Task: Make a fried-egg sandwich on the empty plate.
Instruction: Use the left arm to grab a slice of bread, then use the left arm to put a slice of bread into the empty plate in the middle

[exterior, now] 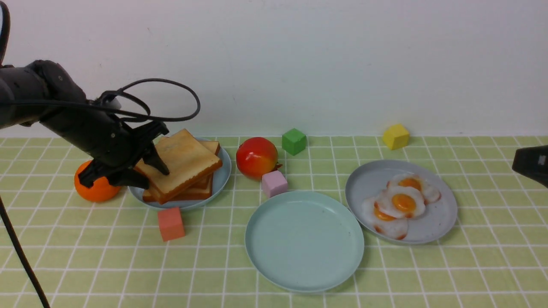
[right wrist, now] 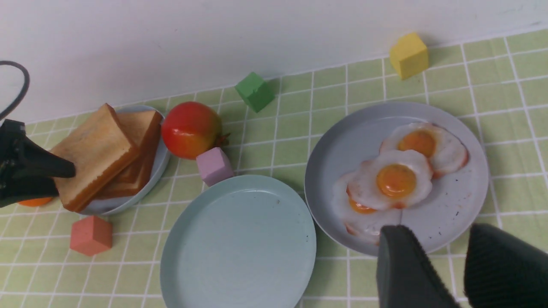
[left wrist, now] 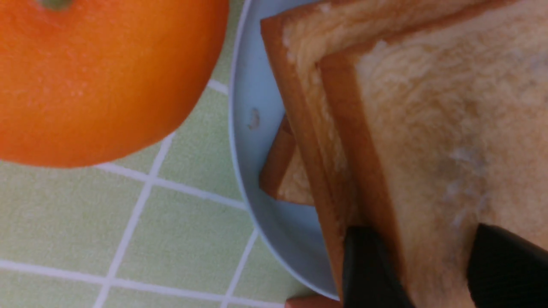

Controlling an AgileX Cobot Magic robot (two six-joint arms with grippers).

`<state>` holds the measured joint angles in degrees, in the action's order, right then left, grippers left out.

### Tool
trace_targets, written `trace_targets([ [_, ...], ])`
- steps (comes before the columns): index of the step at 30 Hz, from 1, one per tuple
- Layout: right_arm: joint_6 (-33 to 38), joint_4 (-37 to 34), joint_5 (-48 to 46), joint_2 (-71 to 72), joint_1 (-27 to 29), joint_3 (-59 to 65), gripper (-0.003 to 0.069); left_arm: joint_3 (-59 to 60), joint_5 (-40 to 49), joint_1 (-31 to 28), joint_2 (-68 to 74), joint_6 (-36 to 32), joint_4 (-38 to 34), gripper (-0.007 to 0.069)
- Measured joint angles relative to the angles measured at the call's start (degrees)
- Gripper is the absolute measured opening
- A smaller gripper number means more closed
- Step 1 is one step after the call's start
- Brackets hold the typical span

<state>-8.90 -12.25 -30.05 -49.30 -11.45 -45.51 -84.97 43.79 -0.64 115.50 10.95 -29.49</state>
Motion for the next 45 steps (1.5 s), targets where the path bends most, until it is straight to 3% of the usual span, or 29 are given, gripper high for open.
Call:
trace_targets([
  [6, 0.0, -0.4, -1.0, 0.0, 0.0, 0.0, 0.0241, -0.2, -0.3, -0.1, 1.1, -0.1, -1.6, 0.026],
  [14, 0.0, -0.7, -4.1, 0.0, 0.0, 0.0, 0.0241, -0.4, -0.3, -0.2, 0.0, -1.1, 1.6, 0.0027],
  [21, 0.0, -0.9, -4.1, 0.1, 0.0, 0.0, 0.0241, -0.2, 1.2, -0.2, -7.7, -3.7, 4.7, 0.0022],
  [27, 0.0, -0.9, -4.1, 0.2, 0.0, 0.0, 0.0241, -0.2, 6.6, 2.4, -13.6, -19.9, -3.1, 0.0022],
  [31, 0.0, -0.9, -4.1, 0.2, 0.0, 0.0, 0.0241, 0.5, 9.6, 8.9, -12.2, -28.0, -7.2, 0.0022],
  [37, 0.0, -0.9, -3.7, 0.2, 0.0, 0.0, 0.0241, 1.9, 5.8, 17.6, -5.5, -29.2, -8.2, 0.0022],
  [45, 0.0, -0.1, -2.7, 0.1, 0.0, 0.0, 0.0244, 1.9, 3.3, 20.9, 3.3, -25.0, -7.5, 0.0035],
])
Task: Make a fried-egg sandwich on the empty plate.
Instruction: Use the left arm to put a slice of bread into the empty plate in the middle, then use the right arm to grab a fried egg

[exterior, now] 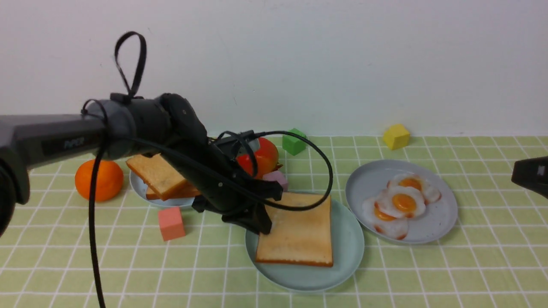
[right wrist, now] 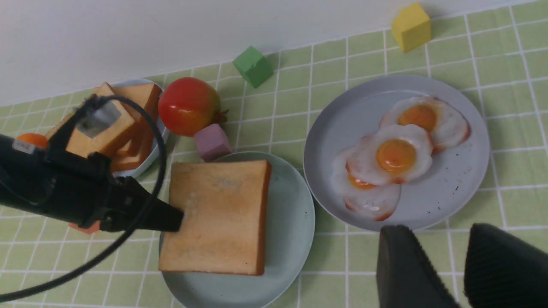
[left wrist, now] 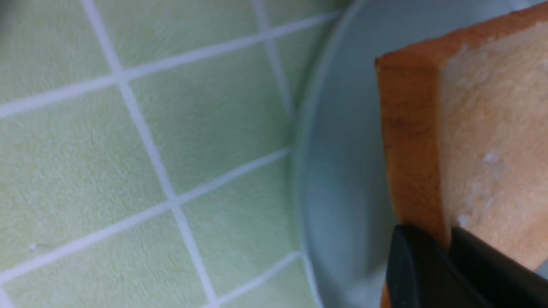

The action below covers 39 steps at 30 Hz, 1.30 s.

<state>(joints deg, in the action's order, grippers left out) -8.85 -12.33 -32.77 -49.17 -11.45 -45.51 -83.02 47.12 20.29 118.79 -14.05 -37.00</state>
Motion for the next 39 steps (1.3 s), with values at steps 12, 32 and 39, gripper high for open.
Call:
trace_targets([
  [12, 0.1, 1.6, 5.1, -5.5, 0.0, -0.1, 0.0446, 0.0, 2.8, 0.0, -3.2, 4.7, 3.6, 0.0456],
  [32, 8.9, -12.1, -6.6, -40.3, 7.0, -17.2, 0.0503, 3.9, 12.9, 6.7, -35.0, -10.4, -1.0, 0.0192],
  [39, 31.5, -38.4, -3.6, -49.7, 14.9, -17.2, 0.0496, 12.5, 0.0, 11.6, -37.3, -11.9, 2.7, -0.0013],
])
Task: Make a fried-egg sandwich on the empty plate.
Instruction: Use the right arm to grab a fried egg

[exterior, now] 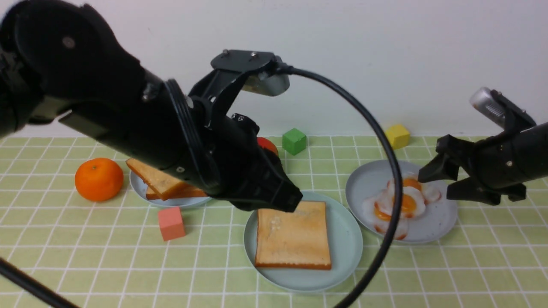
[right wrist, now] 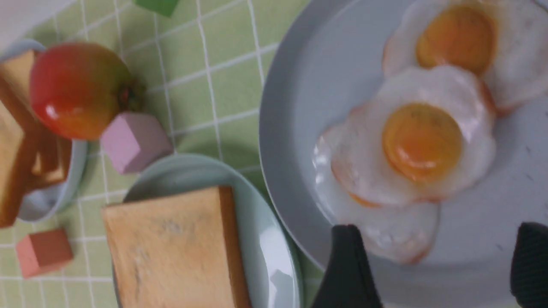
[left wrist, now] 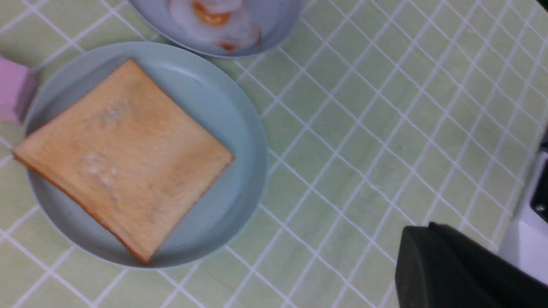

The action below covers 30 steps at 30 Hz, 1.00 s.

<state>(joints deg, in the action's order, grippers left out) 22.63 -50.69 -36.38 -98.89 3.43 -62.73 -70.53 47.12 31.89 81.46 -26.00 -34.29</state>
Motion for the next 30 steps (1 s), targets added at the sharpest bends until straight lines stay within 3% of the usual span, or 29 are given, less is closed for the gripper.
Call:
trace_targets([
  [3, 7.0, -7.0, 1.1, -4.4, 1.9, 0.0, 0.0496, 0.4, -3.8, 0.0, 0.0, 0.0, 0.5, -0.0013],
  [13, 9.1, -15.6, 4.0, -12.2, 2.9, -0.1, 0.0484, 0.4, -6.8, 0.0, -0.2, 0.0, 0.4, -0.0013],
  [19, 13.5, -21.5, 3.9, -15.5, 3.5, -0.6, 0.0337, 0.4, -6.7, 0.0, -0.2, 0.0, 0.3, -0.0013],
  [20, 14.6, -21.8, 3.9, -15.8, 3.9, -0.6, 0.0248, 0.4, -6.7, 0.0, -0.2, 0.0, 0.4, -0.0013],
  [22, 15.0, -21.8, 3.8, -16.0, 4.2, -0.6, 0.0184, 0.4, -6.7, 0.0, -0.2, 0.0, 0.5, -0.0013],
  [23, 15.3, -22.4, 2.7, -16.1, 4.8, -0.6, 0.0094, 0.4, -6.5, 0.0, -0.2, 0.0, 0.5, -0.0013],
  [24, 15.4, -22.4, 2.5, -16.1, 4.9, -0.6, 0.0067, 0.4, -6.5, 0.0, -0.2, 0.0, 0.5, -0.0013],
  [30, 15.5, -22.3, 0.6, -15.9, 8.1, -0.6, 0.0059, 0.4, -5.5, -0.1, -0.6, 4.0, 3.7, -0.0013],
])
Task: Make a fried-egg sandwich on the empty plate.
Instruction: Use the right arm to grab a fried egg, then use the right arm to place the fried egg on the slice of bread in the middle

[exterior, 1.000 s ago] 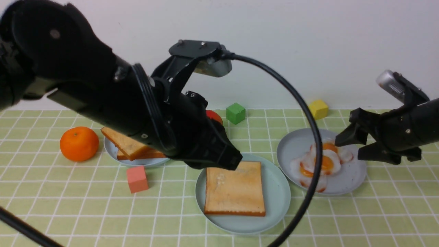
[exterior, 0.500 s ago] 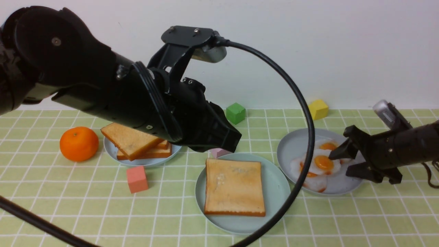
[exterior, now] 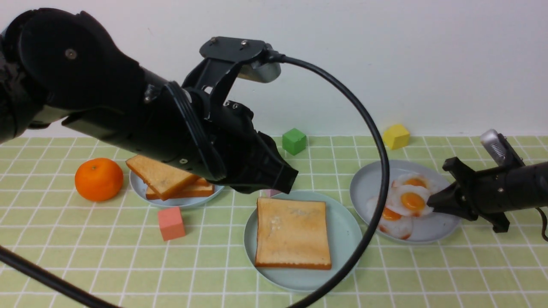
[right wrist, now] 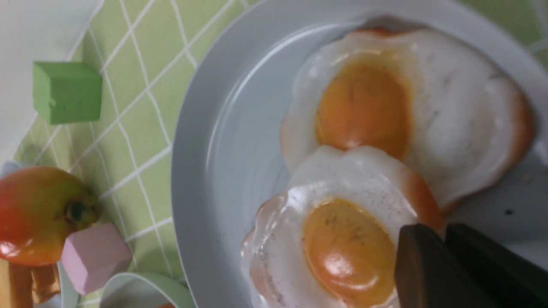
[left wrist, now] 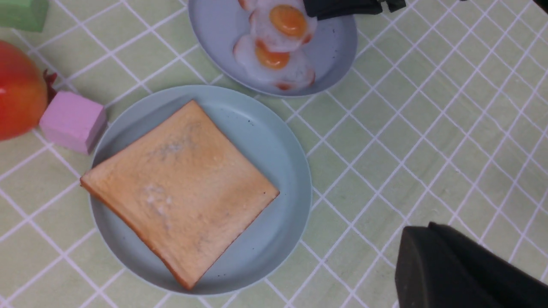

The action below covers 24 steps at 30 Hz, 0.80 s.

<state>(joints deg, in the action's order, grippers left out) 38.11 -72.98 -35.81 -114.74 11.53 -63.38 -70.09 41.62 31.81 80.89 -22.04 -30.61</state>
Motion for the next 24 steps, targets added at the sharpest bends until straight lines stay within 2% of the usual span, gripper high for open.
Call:
trace_targets([
  [7, 1.6, -1.6, -3.6, 3.1, 1.3, 0.0, 0.0059, 0.0, 2.8, -3.2, -5.7, 9.4, 8.9, -0.0013],
  [11, 4.3, -4.8, -8.3, 5.7, -1.0, 0.0, 0.0059, 0.7, 5.1, -4.0, -9.5, 13.8, 12.7, -0.0013],
  [16, 6.2, -5.8, -12.3, 6.6, -10.7, 0.0, 0.0059, 7.8, 4.6, -4.0, -14.7, 16.4, 13.6, -0.0013],
  [17, 6.7, -6.0, -11.8, 6.4, -15.0, 0.0, 0.0059, 10.6, 3.7, -4.0, -16.0, 16.5, 13.5, -0.0013],
  [18, 6.8, -6.1, -11.8, 6.3, -15.0, 0.0, 0.0059, 11.0, 3.5, -4.0, -16.1, 16.5, 13.4, -0.0013],
  [20, 7.7, -7.3, -8.2, 5.8, -20.9, 0.0, 0.0059, 15.0, 1.7, -4.0, -17.8, 17.0, 13.2, -0.0013],
  [22, 8.1, -7.9, -5.3, 5.3, -23.6, -0.2, 0.0069, 16.3, 1.4, -4.0, -18.3, 17.5, 13.1, -0.0013],
  [24, 8.3, -8.3, -0.9, 4.3, -26.1, -0.9, 0.0112, 17.1, 1.4, -4.0, -18.4, 18.4, 12.9, -0.0013],
])
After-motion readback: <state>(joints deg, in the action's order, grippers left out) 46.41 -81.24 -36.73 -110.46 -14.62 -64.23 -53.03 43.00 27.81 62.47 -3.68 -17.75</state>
